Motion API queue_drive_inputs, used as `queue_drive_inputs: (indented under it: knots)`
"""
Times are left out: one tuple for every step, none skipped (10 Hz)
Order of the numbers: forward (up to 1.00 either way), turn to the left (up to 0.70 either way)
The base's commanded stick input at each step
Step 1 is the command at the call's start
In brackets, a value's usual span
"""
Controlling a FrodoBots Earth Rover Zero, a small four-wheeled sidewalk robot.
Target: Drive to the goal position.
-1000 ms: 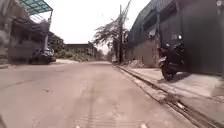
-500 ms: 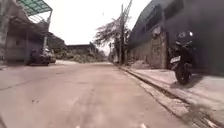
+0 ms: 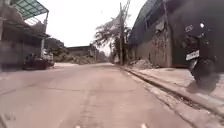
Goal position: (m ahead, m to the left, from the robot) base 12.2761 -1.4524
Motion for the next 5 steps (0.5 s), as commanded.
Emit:
queue_drive_inputs:
  knots:
    - [1.0,0.0]
    - [1.0,0.0]
    - [1.0,0.0]
    - [1.0,0.0]
    - [1.0,0.0]
